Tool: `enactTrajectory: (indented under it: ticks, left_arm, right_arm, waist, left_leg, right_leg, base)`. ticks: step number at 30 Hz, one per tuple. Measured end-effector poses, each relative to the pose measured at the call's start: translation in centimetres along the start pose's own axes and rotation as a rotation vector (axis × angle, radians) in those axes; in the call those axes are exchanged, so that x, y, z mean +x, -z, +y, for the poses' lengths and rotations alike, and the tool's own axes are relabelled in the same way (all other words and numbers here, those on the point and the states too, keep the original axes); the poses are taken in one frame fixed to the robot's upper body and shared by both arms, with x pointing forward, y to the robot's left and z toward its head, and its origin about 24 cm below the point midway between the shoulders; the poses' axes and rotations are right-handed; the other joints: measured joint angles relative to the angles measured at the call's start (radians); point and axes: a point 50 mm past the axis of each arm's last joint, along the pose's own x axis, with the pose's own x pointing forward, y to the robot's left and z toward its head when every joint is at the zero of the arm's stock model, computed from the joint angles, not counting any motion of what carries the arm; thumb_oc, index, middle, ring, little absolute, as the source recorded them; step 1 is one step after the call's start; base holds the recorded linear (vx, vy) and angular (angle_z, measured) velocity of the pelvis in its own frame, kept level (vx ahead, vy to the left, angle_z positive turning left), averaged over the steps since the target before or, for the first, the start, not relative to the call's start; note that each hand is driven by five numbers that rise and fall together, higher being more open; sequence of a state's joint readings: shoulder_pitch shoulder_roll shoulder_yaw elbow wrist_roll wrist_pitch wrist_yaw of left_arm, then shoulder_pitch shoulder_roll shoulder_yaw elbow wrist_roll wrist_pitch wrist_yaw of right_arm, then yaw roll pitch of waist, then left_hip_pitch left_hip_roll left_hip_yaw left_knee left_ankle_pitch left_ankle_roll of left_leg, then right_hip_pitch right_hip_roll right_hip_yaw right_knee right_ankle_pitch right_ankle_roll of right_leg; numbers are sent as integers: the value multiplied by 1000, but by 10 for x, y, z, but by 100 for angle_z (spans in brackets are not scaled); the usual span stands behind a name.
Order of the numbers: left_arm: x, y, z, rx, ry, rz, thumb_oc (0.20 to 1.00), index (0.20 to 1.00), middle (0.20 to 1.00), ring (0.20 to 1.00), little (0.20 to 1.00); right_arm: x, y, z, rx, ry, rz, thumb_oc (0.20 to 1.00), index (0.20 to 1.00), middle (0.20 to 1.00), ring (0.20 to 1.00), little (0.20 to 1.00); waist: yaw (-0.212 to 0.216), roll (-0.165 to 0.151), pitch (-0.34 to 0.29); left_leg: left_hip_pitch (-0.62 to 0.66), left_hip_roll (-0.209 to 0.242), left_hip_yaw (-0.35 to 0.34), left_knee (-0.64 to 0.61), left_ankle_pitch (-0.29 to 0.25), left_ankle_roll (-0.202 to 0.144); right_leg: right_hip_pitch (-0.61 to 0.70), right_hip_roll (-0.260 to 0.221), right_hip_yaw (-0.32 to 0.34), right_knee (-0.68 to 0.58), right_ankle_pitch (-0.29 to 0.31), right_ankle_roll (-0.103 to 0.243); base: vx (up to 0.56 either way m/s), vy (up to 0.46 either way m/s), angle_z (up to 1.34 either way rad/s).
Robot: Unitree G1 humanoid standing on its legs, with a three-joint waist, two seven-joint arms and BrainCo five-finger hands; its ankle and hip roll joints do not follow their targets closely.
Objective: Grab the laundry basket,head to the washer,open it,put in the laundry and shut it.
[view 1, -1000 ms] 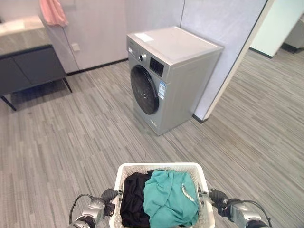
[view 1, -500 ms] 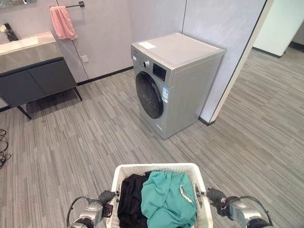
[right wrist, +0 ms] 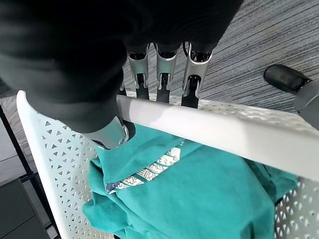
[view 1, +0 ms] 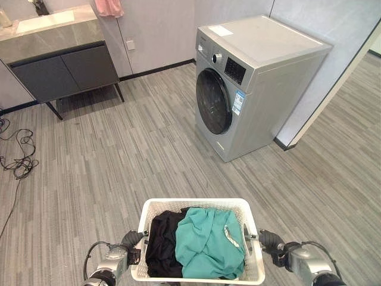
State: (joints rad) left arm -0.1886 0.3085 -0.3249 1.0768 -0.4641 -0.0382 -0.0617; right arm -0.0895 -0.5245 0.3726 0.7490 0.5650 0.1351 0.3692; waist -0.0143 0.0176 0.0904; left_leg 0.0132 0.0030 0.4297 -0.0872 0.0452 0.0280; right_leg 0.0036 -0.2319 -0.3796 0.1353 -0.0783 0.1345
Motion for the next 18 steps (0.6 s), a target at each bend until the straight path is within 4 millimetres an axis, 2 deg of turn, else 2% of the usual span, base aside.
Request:
enactTrajectory:
  ticks: [3, 5, 6, 7, 11, 14, 18]
  left_arm:
    - [0, -9, 4, 5, -6, -25, 200, 200, 200, 200, 200]
    - [1, -22, 9, 31, -7, -56, 200, 200, 200, 200, 200]
    - [2, -30, 8, 33, -4, -79, 200, 200, 200, 200, 200]
    - [4, -50, 8, 56, 1, -112, 200, 200, 200, 200, 200]
    - [7, -86, 2, 63, 14, -194, 200, 200, 200, 200, 200]
    - [8, -103, 0, 62, 13, -235, 200, 200, 200, 200, 200]
    - [6, -113, 0, 43, 19, -263, 200, 200, 200, 200, 200]
  right_arm:
    - [1, -8, 2, -13, -11, -22, 200, 200, 200, 200, 200]
    - [4, -21, 4, -30, -22, -42, 200, 200, 200, 200, 200]
    - [4, -26, 4, -31, -21, -55, 200, 200, 200, 200, 200]
    - [5, -43, 1, -48, -10, -87, 200, 200, 200, 200, 200]
    - [4, -73, -5, -71, 16, -154, 200, 200, 200, 200, 200]
    - [3, -92, -7, -81, 20, -200, 200, 200, 200, 200, 200]
    - [0, -104, -9, -94, 24, -226, 200, 200, 200, 200, 200]
  waist:
    - [2, 4, 2]
    - [2, 8, 5]
    - [2, 10, 4]
    - [1, 6, 6]
    - [0, -1, 7]
    - [-1, -9, 9]
    - [-2, -14, 9]
  left_leg:
    - [11, -20, 9, 0, -10, 7]
    - [19, -34, 18, -3, -17, 15]
    - [20, -35, 18, -1, -17, 17]
    - [19, -41, 21, -4, -23, 18]
    - [21, -44, 21, -1, -20, 23]
    - [20, -44, 20, -1, -19, 26]
    - [21, -45, 18, -1, -20, 28]
  right_leg:
    - [-11, -33, 25, 32, -4, 18]
    - [-16, -46, 45, 44, 1, 29]
    - [-22, -50, 49, 60, 2, 28]
    - [-27, -49, 68, 58, 6, 33]
    - [-23, -49, 68, 55, 8, 36]
    - [-23, -48, 67, 56, 9, 37]
    - [-25, -48, 68, 63, 10, 36]
  base:
    - [71, 128, -8]
    - [64, 119, -11]
    - [85, 153, -7]
    - [65, 109, -5]
    - [61, 74, -1]
    - [34, 46, 1]
    - [29, 79, 2]
